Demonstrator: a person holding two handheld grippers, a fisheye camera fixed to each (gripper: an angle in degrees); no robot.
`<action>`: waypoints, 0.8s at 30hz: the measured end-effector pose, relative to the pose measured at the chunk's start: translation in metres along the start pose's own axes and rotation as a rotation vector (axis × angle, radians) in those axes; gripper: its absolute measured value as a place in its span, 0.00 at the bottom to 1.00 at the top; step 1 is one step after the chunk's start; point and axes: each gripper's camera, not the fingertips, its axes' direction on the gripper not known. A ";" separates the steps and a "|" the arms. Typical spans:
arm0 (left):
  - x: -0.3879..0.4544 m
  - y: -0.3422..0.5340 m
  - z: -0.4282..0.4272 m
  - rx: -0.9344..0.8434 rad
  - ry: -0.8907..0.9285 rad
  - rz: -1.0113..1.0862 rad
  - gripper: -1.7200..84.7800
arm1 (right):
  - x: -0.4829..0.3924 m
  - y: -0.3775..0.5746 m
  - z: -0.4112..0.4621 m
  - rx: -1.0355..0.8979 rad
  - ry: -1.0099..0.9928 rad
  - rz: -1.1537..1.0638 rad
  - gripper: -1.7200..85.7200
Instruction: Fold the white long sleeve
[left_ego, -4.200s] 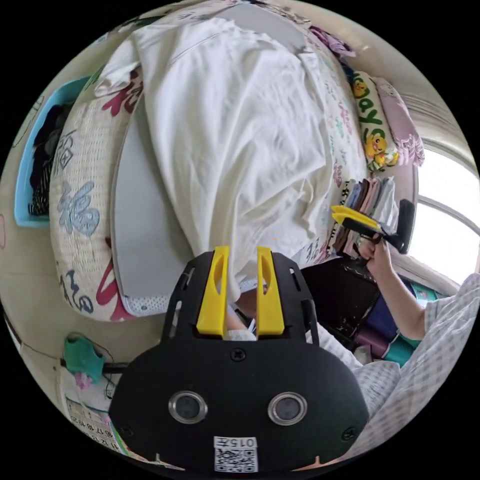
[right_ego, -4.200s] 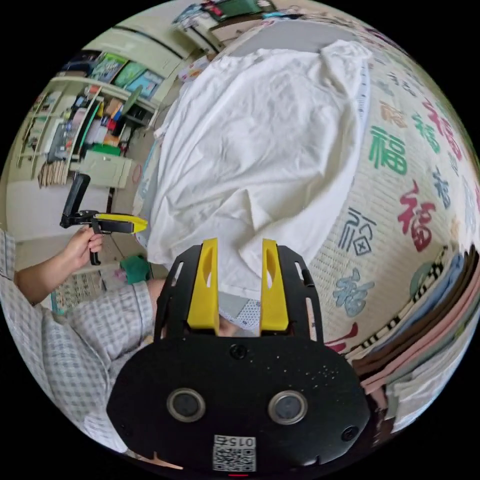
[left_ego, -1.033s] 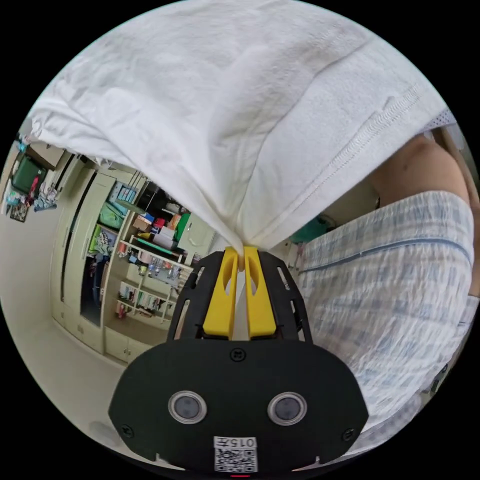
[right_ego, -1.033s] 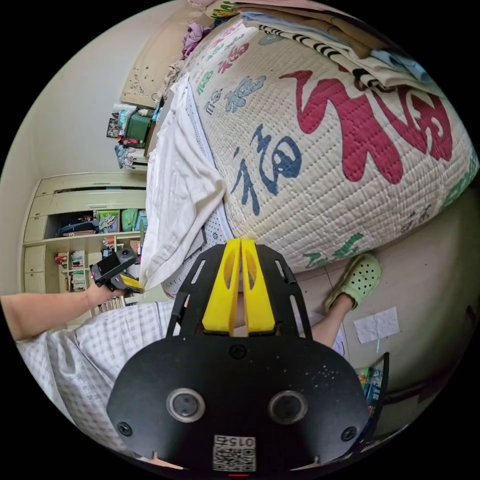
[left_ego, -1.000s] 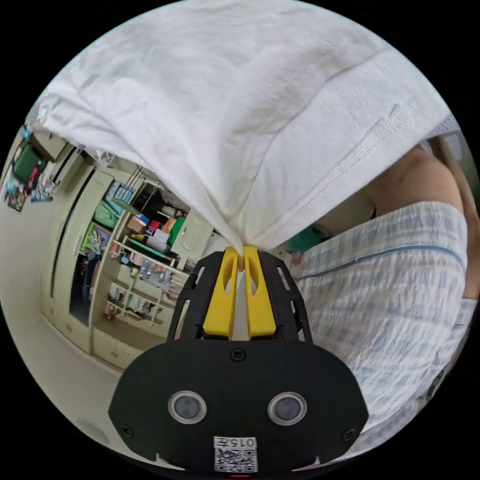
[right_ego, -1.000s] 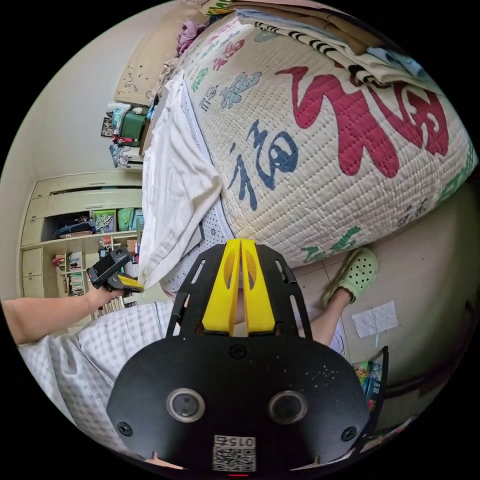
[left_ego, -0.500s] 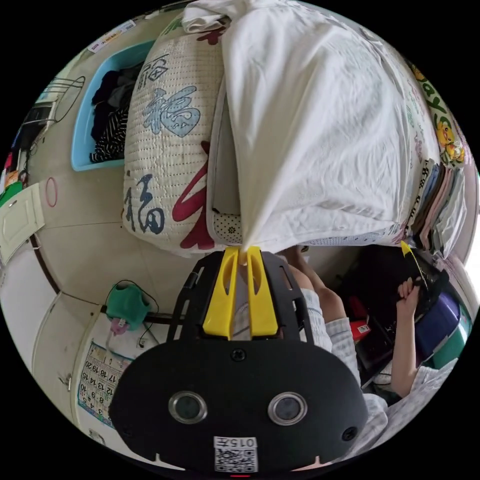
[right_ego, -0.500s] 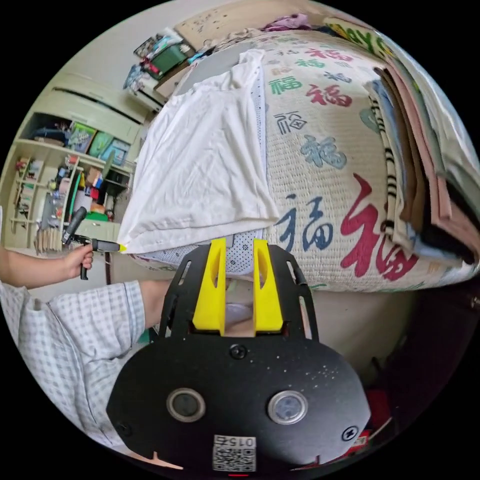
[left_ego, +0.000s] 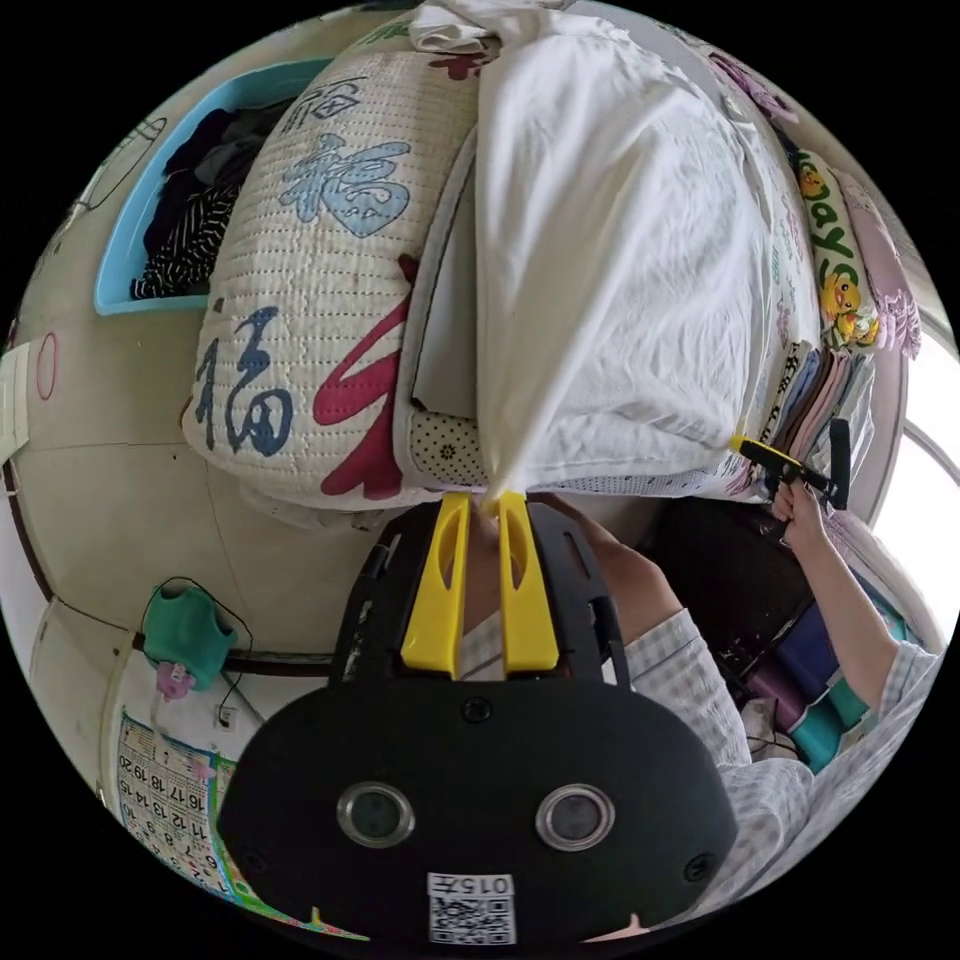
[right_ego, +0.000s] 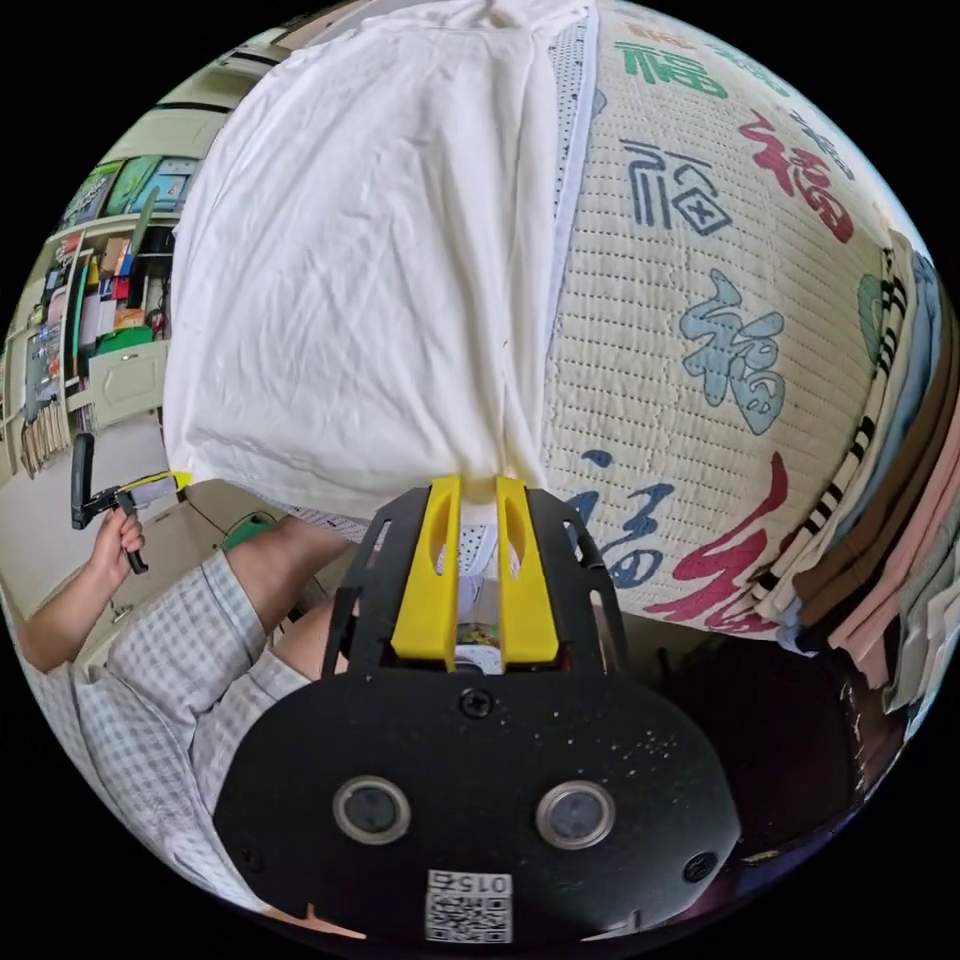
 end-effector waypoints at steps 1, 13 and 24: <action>-0.004 0.002 -0.003 0.005 0.005 -0.008 0.08 | 0.004 -0.008 -0.009 -0.012 -0.014 -0.008 0.06; -0.043 0.041 -0.045 0.105 0.041 -0.180 0.11 | 0.080 -0.019 -0.136 0.051 -0.122 -0.042 0.02; -0.077 0.024 -0.030 0.246 0.326 -0.389 0.13 | 0.136 -0.092 -0.156 -0.073 -0.059 -0.096 0.02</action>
